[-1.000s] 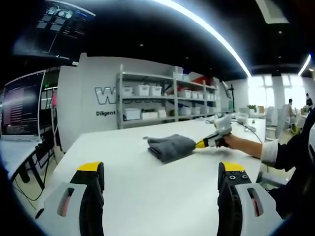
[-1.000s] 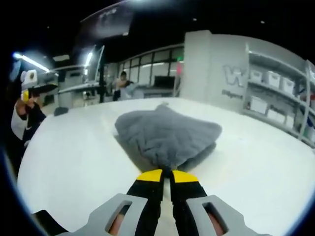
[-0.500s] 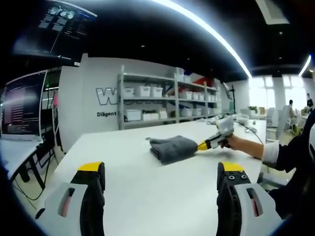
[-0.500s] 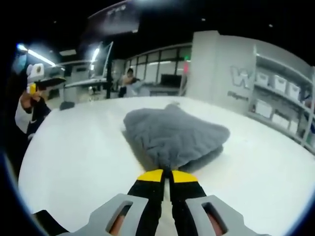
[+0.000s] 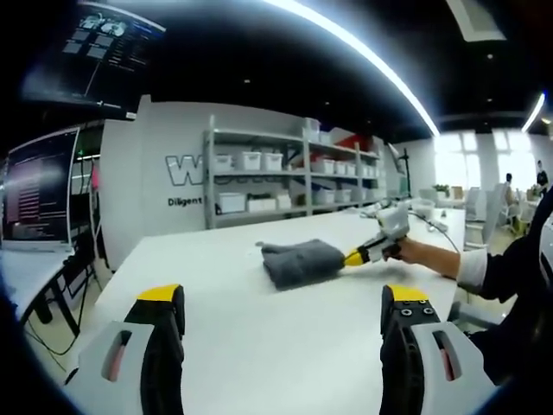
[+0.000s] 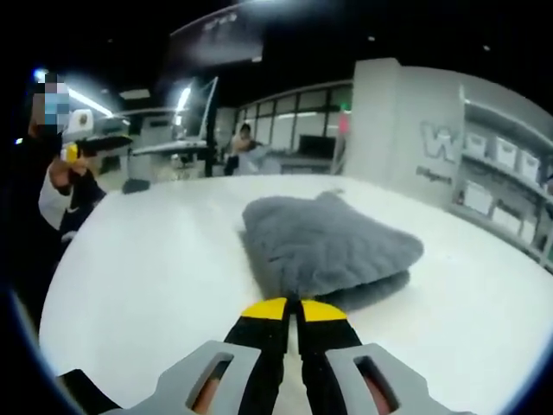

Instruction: Open the folded towel by lifting each exposed corner and separating the folded layers until the towel lies flat within the target outline without major curled edges

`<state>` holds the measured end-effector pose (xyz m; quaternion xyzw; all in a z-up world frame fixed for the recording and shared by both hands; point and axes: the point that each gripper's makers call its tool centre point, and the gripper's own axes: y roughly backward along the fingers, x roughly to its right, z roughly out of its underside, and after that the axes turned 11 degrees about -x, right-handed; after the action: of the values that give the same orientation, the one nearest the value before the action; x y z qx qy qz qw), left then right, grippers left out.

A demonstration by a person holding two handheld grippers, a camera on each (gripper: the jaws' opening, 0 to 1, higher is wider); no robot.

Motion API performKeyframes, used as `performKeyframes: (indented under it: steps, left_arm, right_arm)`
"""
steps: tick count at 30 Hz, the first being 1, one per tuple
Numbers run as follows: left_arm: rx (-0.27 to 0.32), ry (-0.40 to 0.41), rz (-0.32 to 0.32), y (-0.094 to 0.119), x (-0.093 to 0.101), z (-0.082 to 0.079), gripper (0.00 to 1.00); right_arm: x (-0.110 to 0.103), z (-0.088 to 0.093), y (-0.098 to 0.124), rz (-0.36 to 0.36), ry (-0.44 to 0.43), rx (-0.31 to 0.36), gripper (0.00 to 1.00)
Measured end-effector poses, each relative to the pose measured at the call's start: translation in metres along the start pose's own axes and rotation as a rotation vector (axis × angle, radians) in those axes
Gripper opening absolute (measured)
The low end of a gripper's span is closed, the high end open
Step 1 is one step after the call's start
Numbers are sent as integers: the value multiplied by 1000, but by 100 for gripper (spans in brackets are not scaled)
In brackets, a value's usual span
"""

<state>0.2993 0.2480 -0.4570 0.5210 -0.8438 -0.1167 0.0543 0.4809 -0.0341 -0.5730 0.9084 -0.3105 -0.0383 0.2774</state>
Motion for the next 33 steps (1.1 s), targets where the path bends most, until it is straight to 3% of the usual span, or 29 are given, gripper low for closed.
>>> performKeyframes:
  steps: [33]
  left_arm:
    - [-11,18,1,-3,-5,7,92]
  right_arm:
    - [-29,-6,2,-102,51,17,0]
